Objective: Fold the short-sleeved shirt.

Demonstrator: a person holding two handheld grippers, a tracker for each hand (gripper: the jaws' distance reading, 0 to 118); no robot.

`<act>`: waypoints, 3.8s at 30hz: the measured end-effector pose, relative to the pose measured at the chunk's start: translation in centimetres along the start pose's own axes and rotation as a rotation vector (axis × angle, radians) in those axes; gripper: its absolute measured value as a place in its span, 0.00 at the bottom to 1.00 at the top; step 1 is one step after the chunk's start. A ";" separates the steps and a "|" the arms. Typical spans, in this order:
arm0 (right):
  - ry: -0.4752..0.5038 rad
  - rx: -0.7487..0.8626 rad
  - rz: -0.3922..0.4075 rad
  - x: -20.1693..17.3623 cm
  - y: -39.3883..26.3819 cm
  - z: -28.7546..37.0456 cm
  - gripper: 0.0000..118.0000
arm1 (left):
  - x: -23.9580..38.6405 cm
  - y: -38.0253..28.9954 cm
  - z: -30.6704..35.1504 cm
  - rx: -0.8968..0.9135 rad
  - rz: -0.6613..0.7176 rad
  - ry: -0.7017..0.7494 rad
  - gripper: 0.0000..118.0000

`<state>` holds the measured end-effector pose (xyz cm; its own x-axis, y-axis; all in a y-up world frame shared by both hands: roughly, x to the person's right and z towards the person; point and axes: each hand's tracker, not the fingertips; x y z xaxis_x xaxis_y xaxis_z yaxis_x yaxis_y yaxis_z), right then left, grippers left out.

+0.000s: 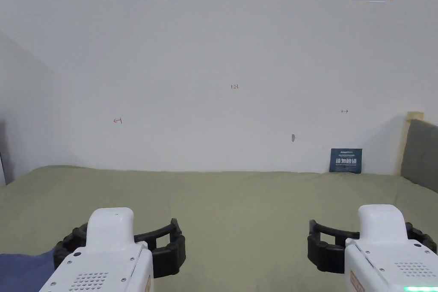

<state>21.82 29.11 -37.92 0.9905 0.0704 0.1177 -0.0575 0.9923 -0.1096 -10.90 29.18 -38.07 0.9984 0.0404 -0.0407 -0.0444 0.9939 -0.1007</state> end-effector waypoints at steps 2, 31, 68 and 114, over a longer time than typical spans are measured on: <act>0.002 -0.001 -0.003 0.0 0.2 -0.1 1.00 | 0.1 0.0 0.0 0.003 0.003 -0.004 1.00; 0.660 -0.037 0.034 -19.3 1.3 3.3 0.07 | -12.0 0.7 12.1 0.030 -0.009 0.406 0.02; 0.506 -0.416 0.178 -15.2 -9.9 -10.7 0.07 | -35.5 -15.9 -28.8 -0.980 0.328 0.216 0.93; 0.171 -0.347 -0.102 3.3 -8.1 -1.1 0.07 | 28.5 -9.8 -31.7 -0.831 -0.206 -0.783 0.85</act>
<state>25.73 21.21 -37.75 0.9971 -0.0740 -0.0172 0.0592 0.8981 -0.4358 16.82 17.35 -69.74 0.7261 0.2265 0.6492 0.4013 0.6271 -0.6676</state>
